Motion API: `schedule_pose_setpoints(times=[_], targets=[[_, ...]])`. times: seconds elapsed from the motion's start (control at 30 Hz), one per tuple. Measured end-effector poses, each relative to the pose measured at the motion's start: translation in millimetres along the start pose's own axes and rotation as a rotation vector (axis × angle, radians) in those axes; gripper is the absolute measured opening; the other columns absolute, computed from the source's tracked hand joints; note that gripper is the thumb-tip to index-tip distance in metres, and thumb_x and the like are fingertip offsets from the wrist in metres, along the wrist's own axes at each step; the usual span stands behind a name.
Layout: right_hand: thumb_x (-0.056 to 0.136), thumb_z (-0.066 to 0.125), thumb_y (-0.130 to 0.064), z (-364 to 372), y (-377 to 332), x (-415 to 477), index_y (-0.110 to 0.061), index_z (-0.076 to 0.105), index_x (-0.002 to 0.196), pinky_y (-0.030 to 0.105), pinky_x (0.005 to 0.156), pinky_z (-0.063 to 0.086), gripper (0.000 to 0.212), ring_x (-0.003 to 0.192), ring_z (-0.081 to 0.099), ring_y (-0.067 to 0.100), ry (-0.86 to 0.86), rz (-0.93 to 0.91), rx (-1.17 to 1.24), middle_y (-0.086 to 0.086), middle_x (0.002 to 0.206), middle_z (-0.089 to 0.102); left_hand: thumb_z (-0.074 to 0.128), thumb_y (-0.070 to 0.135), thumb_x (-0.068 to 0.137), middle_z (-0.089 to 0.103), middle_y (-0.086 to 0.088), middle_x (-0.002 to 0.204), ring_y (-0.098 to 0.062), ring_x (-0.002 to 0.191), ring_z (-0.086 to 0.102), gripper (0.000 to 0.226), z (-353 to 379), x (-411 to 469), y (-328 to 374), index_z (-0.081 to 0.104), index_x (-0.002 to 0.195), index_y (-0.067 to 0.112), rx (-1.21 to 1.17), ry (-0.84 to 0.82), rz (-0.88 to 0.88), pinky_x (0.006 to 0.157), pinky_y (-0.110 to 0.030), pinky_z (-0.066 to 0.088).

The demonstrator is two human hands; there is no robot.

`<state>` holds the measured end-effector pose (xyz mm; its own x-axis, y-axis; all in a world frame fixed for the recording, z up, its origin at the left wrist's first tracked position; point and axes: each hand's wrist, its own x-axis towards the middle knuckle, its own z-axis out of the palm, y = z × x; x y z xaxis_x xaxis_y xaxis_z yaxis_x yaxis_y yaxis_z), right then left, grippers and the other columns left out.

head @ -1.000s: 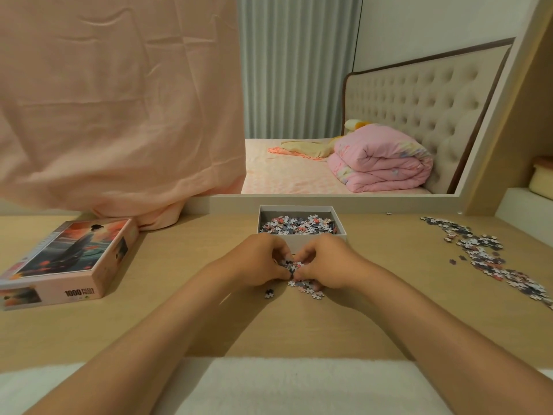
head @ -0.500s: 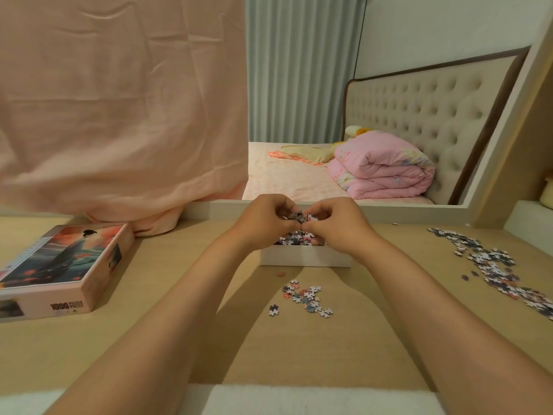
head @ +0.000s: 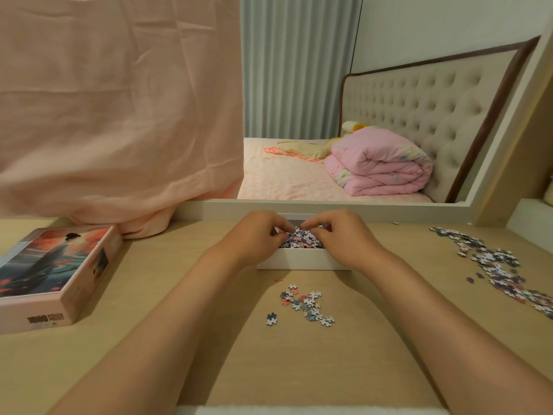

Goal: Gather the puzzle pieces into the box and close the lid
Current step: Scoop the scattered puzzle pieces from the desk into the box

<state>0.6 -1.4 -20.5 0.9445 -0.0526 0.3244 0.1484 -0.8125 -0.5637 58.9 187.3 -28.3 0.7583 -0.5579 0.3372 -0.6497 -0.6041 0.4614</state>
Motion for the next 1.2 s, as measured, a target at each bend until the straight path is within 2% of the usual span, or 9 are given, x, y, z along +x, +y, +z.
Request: schedule_pose_setpoints(times=[0.17, 0.27, 0.57, 0.67, 0.77, 0.93, 1.0, 1.1, 1.2], targets=[[0.101, 0.044, -0.04, 2.9, 6.1, -7.1, -0.033, 0.071, 0.118, 0.035, 0.101, 0.046, 0.032, 0.119, 0.058, 0.011, -0.317, -0.1, -0.232, -0.012, 0.129, 0.066, 0.05, 0.033, 0.093, 0.067, 0.013, 0.114, -0.012, 0.101, 0.059, 0.028, -1.7, -3.7, -5.4, 0.074, 0.108, 0.035, 0.196, -0.106, 0.066, 0.09, -0.036, 0.048], [0.103, 0.039, -0.045, -0.4, 9.1, -8.2, -0.026, 0.071, 0.118, 0.035, 0.109, 0.039, 0.04, 0.135, 0.046, 0.012, -0.351, -0.091, -0.3, -0.011, 0.148, 0.05, 0.049, 0.043, 0.091, 0.063, 0.013, 0.126, -0.011, 0.111, 0.057, 0.035, -2.5, -6.2, -4.9, 0.072, 0.116, 0.033, 0.217, -0.106, 0.077, 0.098, -0.036, 0.045], [0.103, 0.042, -0.042, 1.4, 10.9, -12.6, -0.03, 0.067, 0.124, 0.037, 0.103, 0.044, 0.035, 0.123, 0.056, 0.014, -0.304, -0.132, -0.267, -0.011, 0.138, 0.06, 0.048, 0.05, 0.092, 0.042, 0.012, 0.151, -0.014, 0.136, 0.039, 0.052, 2.7, -9.4, -1.2, 0.05, 0.141, 0.034, 0.287, -0.233, 0.024, 0.113, -0.035, 0.025], [0.1, 0.049, -0.034, -2.5, 5.4, -14.4, -0.022, 0.073, 0.108, 0.04, 0.094, 0.049, 0.028, 0.106, 0.062, 0.017, -0.187, -0.157, -0.154, -0.003, 0.116, 0.071, 0.049, 0.051, 0.088, 0.05, 0.011, 0.142, -0.015, 0.128, 0.045, 0.053, -0.3, -9.7, -0.9, 0.053, 0.138, 0.035, 0.246, -0.136, 0.048, 0.111, -0.037, 0.028], [0.096, 0.056, -0.028, -7.7, -7.6, -17.9, -0.031, 0.076, 0.106, 0.031, 0.082, 0.048, 0.022, 0.088, 0.062, 0.006, -0.098, -0.209, -0.111, -0.015, 0.096, 0.07, 0.055, 0.042, 0.09, 0.059, 0.01, 0.115, -0.012, 0.106, 0.052, 0.033, -8.3, -11.8, 7.1, 0.063, 0.121, 0.032, 0.277, 0.025, 0.107, 0.095, -0.034, 0.035], [0.094, 0.058, -0.026, -1.6, -26.1, -33.7, -0.032, 0.076, 0.1, 0.025, 0.071, 0.048, 0.021, 0.073, 0.06, -0.002, -0.308, -0.218, -0.143, -0.022, 0.077, 0.061, 0.062, 0.032, 0.083, 0.061, 0.012, 0.087, -0.012, 0.079, 0.057, 0.006, -26.8, -31.0, 21.2, 0.062, 0.089, 0.033, 0.181, -0.097, 0.067, 0.068, -0.029, 0.045], [0.096, 0.054, -0.021, 6.9, -31.5, -42.1, -0.026, 0.075, 0.107, 0.025, 0.076, 0.049, 0.024, 0.081, 0.064, 0.004, -0.433, -0.217, -0.209, -0.017, 0.082, 0.065, 0.063, 0.035, 0.083, 0.065, 0.011, 0.091, -0.012, 0.078, 0.058, 0.009, -35.7, -43.5, 23.7, 0.065, 0.09, 0.029, 0.215, -0.237, 0.008, 0.068, -0.027, 0.046], [0.095, 0.05, -0.017, 17.3, -37.0, -50.7, -0.023, 0.071, 0.118, 0.037, 0.094, 0.05, 0.031, 0.105, 0.063, 0.016, -0.509, -0.287, -0.322, -0.008, 0.116, 0.07, 0.069, 0.046, 0.078, 0.066, 0.014, 0.095, -0.004, 0.074, 0.057, 0.024, -39.9, -63.6, 26.4, 0.067, 0.097, 0.031, 0.262, -0.391, -0.061, 0.063, -0.018, 0.042], [0.094, 0.051, -0.013, 15.8, -38.8, -55.5, -0.026, 0.071, 0.12, 0.039, 0.095, 0.051, 0.035, 0.106, 0.064, 0.016, -0.539, -0.296, -0.335, -0.009, 0.121, 0.07, 0.079, 0.055, 0.068, 0.063, 0.018, 0.093, -0.002, 0.077, 0.055, 0.047, -34.2, -76.5, 26.0, 0.066, 0.108, 0.033, 0.293, -0.447, -0.101, 0.067, -0.021, 0.043]])
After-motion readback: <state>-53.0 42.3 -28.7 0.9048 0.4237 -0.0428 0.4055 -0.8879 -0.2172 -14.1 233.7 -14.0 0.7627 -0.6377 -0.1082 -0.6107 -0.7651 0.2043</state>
